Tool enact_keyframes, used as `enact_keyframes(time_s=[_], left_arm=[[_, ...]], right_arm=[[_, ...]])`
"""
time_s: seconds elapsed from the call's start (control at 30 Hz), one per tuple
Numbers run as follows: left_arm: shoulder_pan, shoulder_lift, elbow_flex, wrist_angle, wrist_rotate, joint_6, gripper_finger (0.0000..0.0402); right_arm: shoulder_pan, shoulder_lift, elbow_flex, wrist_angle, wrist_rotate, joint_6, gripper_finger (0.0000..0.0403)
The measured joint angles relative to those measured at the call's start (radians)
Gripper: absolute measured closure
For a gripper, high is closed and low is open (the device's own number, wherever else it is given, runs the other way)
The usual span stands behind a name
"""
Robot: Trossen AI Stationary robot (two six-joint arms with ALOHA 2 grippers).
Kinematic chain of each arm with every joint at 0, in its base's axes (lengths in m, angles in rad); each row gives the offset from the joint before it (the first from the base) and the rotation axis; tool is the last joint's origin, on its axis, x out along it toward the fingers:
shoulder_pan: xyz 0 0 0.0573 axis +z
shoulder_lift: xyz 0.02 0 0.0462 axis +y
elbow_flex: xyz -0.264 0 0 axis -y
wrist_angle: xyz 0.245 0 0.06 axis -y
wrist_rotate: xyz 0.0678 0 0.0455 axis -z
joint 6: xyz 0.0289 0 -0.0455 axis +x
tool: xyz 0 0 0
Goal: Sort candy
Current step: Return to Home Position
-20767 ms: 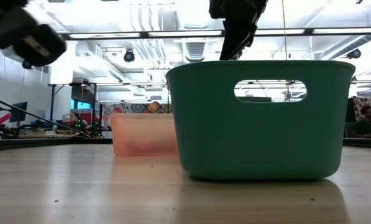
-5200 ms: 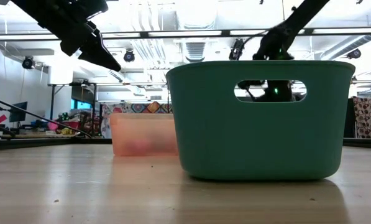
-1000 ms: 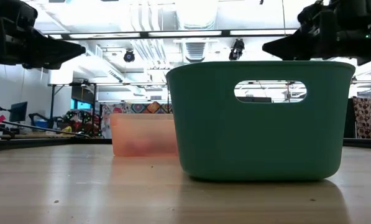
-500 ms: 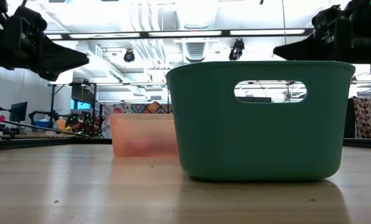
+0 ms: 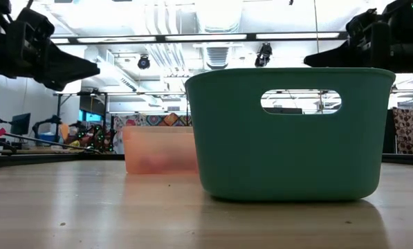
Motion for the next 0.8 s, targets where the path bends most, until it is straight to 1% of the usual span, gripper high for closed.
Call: enact_keyframes(time_s=[0.1,0.2,0.27,0.33,0.4,0.57,0.67,0.8], left_arm=[[0.000,0.008,0.000,0.000,0.000,0.000,0.0326],[0.000,0.014,0.001,0.001,0.000,0.000,0.0326],[0.000,0.018,0.001,0.002,0.000,0.000,0.0326],[0.000,0.023,0.001,0.002,0.000,0.000,0.0326],[0.000,0.026,0.002,0.003,0.000,0.000,0.0326],[0.000,0.033,0.002,0.005,0.001,0.000,0.0326],[0.000,0.039,0.002,0.004,0.000,0.000,0.0326],[0.000,0.049,0.002,0.003,0.000,0.000,0.0326]], right_arm=[[0.000,0.000,0.000,0.000,0.000,0.045,0.0369],[0.000,0.000,0.000,-0.002,-0.001,0.176,0.0369],[0.004,-0.003,-0.005,-0.039,0.000,0.208,0.0369],[0.024,-0.028,-0.048,-0.044,0.000,0.161,0.0369],[0.050,-0.060,-0.057,-0.065,-0.001,0.099,0.0369],[0.074,-0.198,-0.058,-0.192,0.001,0.005,0.0369],[0.108,-0.269,-0.058,-0.289,0.006,-0.058,0.0369],[0.166,-0.348,-0.058,-0.381,0.023,-0.021,0.0369]])
